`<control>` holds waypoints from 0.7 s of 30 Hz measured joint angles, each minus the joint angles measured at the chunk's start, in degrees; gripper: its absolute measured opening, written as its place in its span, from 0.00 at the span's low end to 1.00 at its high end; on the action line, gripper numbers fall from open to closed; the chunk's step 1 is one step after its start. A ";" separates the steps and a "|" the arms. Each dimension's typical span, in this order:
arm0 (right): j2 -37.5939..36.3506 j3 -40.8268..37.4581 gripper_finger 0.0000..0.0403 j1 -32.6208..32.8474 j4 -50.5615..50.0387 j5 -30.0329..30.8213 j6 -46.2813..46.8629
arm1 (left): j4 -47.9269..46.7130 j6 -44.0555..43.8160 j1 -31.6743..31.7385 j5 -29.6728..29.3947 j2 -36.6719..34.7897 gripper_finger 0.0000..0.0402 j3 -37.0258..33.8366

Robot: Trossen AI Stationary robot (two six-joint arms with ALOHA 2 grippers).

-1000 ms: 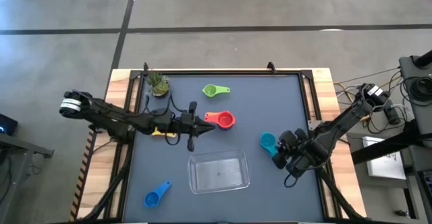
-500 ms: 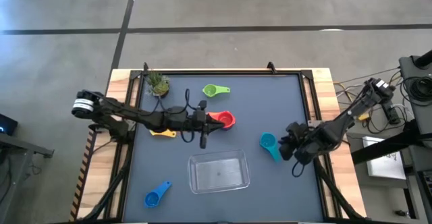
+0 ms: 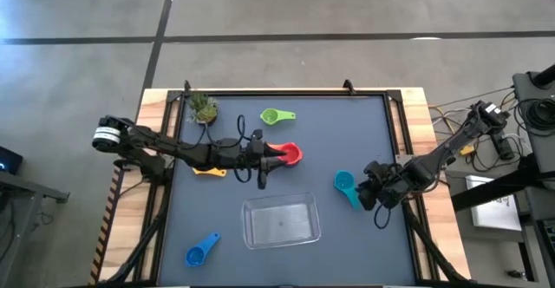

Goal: Nest measuring cups in basket
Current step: Stack the light blue measuring cup on top of the red measuring cup

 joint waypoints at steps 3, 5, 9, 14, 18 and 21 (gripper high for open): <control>1.52 -2.61 0.29 0.01 6.29 -2.17 0.11 | -0.22 0.00 0.00 0.00 0.00 0.36 0.00; 1.96 -4.67 0.33 0.00 11.12 -2.58 0.05 | -0.52 0.00 0.00 0.00 0.00 0.39 -0.01; 2.01 -9.16 0.41 0.02 21.41 -2.52 -1.71 | -0.55 0.00 0.00 0.00 0.00 0.42 -0.02; 2.03 -13.17 0.44 0.00 31.11 -1.42 -3.86 | -0.59 0.35 0.00 0.02 -0.02 0.42 -0.02; 2.03 -14.49 0.33 0.01 33.90 3.54 -5.79 | -0.61 0.39 0.00 0.02 -0.02 0.42 -0.02; 2.03 -15.33 0.18 0.00 38.38 8.68 -8.56 | -0.62 0.40 0.00 0.02 -0.02 0.42 -0.02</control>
